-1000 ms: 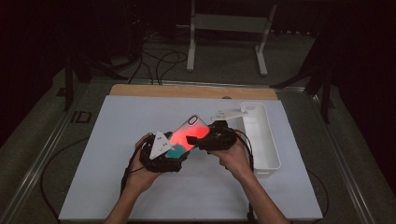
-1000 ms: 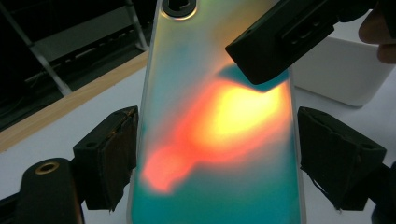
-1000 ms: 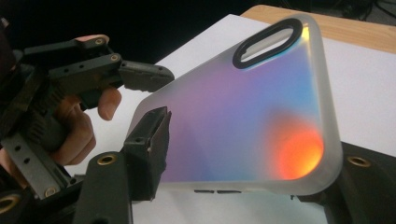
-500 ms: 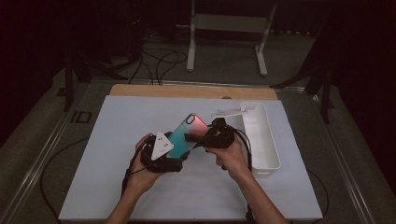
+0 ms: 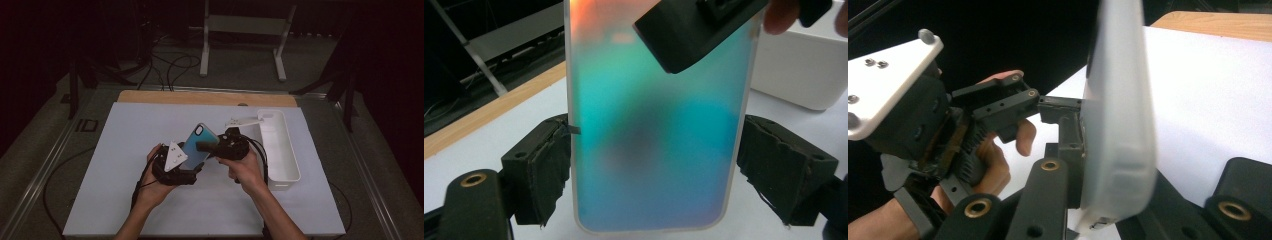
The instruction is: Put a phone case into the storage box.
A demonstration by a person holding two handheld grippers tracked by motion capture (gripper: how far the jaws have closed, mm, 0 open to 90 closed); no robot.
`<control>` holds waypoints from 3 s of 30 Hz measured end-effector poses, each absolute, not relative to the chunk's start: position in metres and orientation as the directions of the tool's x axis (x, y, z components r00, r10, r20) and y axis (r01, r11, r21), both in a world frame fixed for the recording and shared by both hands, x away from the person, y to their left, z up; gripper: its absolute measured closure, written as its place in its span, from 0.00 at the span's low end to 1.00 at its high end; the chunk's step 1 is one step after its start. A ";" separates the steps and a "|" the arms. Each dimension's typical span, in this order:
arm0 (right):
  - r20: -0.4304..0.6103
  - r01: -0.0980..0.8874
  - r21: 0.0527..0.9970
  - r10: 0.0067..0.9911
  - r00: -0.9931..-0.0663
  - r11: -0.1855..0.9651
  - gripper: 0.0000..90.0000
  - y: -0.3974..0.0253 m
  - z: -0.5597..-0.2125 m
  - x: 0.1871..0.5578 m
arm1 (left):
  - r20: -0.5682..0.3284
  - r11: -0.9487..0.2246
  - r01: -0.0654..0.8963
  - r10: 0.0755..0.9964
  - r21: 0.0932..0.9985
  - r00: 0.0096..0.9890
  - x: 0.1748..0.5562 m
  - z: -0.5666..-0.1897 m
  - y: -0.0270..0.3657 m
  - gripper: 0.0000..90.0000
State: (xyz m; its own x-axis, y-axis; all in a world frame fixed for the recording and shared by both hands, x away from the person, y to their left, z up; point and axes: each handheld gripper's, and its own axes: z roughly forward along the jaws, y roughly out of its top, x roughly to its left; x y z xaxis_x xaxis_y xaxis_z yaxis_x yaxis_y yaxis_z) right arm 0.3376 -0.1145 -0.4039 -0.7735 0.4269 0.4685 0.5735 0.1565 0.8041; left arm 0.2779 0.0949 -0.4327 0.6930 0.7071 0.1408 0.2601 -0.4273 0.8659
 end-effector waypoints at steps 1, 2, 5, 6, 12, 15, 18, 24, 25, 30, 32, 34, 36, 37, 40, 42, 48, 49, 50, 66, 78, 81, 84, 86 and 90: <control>0.458 0.568 0.809 0.441 -0.772 0.152 0.97 -0.114 -0.403 0.337 | 0.140 -0.426 0.261 0.709 0.866 0.691 0.278 -0.433 0.095 0.16; 0.450 0.558 0.816 0.438 -0.778 0.152 0.97 -0.115 -0.403 0.337 | 0.131 -0.421 0.269 0.711 0.866 0.691 0.279 -0.434 0.096 0.16; 0.437 0.550 0.822 0.455 -0.776 0.149 0.97 -0.119 -0.401 0.338 | 0.104 -0.405 0.286 0.713 0.869 0.693 0.280 -0.434 0.098 0.09; 0.437 0.550 0.822 0.455 -0.776 0.149 0.97 -0.119 -0.401 0.338 | 0.087 -0.396 0.294 0.709 0.870 0.700 0.281 -0.434 0.099 0.09; 0.417 0.535 0.830 0.459 -0.784 0.160 0.96 -0.123 -0.399 0.337 | 0.010 -0.365 0.324 0.678 0.873 0.735 0.284 -0.431 0.107 0.06; 0.407 0.525 0.833 0.452 -0.794 0.174 0.96 -0.124 -0.398 0.336 | -0.010 -0.358 0.330 0.665 0.873 0.747 0.284 -0.431 0.110 0.06; 0.394 0.512 0.838 0.443 -0.806 0.187 0.96 -0.125 -0.398 0.335 | -0.032 -0.352 0.337 0.648 0.874 0.761 0.284 -0.431 0.113 0.06; 0.336 0.452 0.861 0.407 -0.849 0.233 0.96 -0.125 -0.395 0.329 | -0.084 -0.340 0.360 0.616 0.869 0.783 0.286 -0.431 0.118 0.07; 0.328 0.442 0.865 0.398 -0.857 0.238 0.96 -0.125 -0.394 0.328 | -0.086 -0.342 0.362 0.613 0.867 0.786 0.286 -0.431 0.118 0.07; 0.304 0.409 0.874 0.362 -0.881 0.263 0.96 -0.125 -0.391 0.323 | -0.114 -0.333 0.364 0.582 0.870 0.805 0.286 -0.430 0.121 0.09; 0.296 0.395 0.877 0.340 -0.892 0.274 0.96 -0.125 -0.390 0.322 | -0.122 -0.330 0.362 0.570 0.871 0.812 0.286 -0.430 0.122 0.08; 0.294 0.391 0.875 0.329 -0.898 0.284 0.96 -0.124 -0.390 0.321 | -0.127 -0.332 0.362 0.560 0.871 0.819 0.285 -0.430 0.122 0.08; 0.292 0.387 0.876 0.322 -0.900 0.289 0.96 -0.123 -0.389 0.321 | -0.125 -0.337 0.362 0.558 0.869 0.820 0.286 -0.430 0.121 0.11; 0.289 0.381 0.877 0.312 -0.905 0.293 0.96 -0.123 -0.389 0.321 | -0.128 -0.343 0.363 0.550 0.866 0.825 0.285 -0.431 0.121 0.11; 0.286 0.371 0.877 0.290 -0.913 0.304 0.96 -0.121 -0.388 0.319 | -0.129 -0.347 0.358 0.538 0.867 0.833 0.285 -0.432 0.120 0.17; 0.283 0.360 0.881 0.268 -0.921 0.308 0.96 -0.119 -0.388 0.318 | -0.139 -0.351 0.359 0.521 0.865 0.842 0.286 -0.432 0.119 0.18; 0.271 0.329 0.891 0.214 -0.938 0.313 0.96 -0.116 -0.383 0.316 | -0.157 -0.355 0.349 0.471 0.867 0.868 0.284 -0.433 0.117 0.29; 0.272 0.327 0.892 0.207 -0.940 0.312 0.96 -0.116 -0.382 0.317 | -0.160 -0.354 0.349 0.466 0.868 0.870 0.284 -0.433 0.117 0.31; 0.275 0.328 0.892 0.204 -0.940 0.311 0.96 -0.116 -0.382 0.317 | -0.158 -0.357 0.344 0.459 0.868 0.874 0.284 -0.433 0.118 0.34; 0.203 0.264 0.899 0.202 -0.958 0.349 0.83 -0.120 -0.376 0.319 | -0.143 -0.403 0.297 0.370 0.866 0.918 0.281 -0.435 0.120 0.78; 0.133 0.228 0.896 0.260 -0.956 0.382 0.41 -0.114 -0.378 0.317 | -0.090 -0.419 0.268 0.398 0.867 0.913 0.279 -0.434 0.118 0.96; 0.133 0.241 0.893 0.290 -0.948 0.380 0.31 -0.113 -0.379 0.317 | -0.087 -0.410 0.275 0.421 0.870 0.903 0.280 -0.434 0.120 0.96; 0.130 0.249 0.892 0.314 -0.940 0.376 0.26 -0.114 -0.379 0.317 | -0.085 -0.406 0.277 0.431 0.871 0.898 0.280 -0.433 0.122 0.96; 0.127 0.257 0.893 0.340 -0.932 0.370 0.20 -0.115 -0.379 0.317 | -0.084 -0.398 0.282 0.447 0.873 0.891 0.280 -0.432 0.123 0.96; 0.137 0.279 0.893 0.377 -0.916 0.353 0.14 -0.118 -0.380 0.317 | -0.078 -0.402 0.288 0.465 0.869 0.882 0.281 -0.432 0.124 0.96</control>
